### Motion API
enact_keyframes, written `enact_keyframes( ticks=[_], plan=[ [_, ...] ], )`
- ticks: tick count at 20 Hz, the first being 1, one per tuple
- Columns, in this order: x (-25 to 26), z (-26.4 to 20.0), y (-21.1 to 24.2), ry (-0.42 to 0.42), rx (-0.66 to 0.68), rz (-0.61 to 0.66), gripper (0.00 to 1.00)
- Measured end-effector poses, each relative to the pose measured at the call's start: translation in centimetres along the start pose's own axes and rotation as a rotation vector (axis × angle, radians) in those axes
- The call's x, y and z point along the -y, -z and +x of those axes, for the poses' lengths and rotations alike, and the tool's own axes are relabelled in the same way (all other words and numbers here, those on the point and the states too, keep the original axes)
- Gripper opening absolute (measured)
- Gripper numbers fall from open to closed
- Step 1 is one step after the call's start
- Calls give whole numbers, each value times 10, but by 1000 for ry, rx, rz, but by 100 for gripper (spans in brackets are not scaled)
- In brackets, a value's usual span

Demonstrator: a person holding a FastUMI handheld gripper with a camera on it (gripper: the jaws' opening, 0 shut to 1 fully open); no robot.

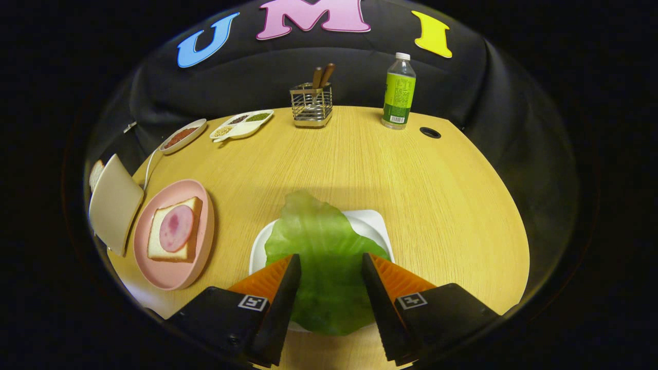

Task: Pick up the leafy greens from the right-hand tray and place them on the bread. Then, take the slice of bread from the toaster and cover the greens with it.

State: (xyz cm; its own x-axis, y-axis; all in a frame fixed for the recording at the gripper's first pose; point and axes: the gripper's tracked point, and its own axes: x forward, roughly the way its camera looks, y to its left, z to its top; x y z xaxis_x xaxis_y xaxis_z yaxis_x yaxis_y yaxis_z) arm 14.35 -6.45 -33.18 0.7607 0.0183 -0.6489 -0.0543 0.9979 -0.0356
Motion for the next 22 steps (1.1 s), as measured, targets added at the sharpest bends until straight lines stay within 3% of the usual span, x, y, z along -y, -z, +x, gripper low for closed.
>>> enact_keyframes(
  ticks=[2, 8, 14, 17, 22],
  plan=[
    [-5, 0, 1, -19, -8, -29, 76],
    [-14, 1, 1, -30, 6, -79, 20],
    [-14, 1, 1, -83, -56, -2, 6],
    [-16, -4, -1, -90, -92, 55, 6],
    [-16, -31, -31, -52, -43, 59, 5]
  ],
)
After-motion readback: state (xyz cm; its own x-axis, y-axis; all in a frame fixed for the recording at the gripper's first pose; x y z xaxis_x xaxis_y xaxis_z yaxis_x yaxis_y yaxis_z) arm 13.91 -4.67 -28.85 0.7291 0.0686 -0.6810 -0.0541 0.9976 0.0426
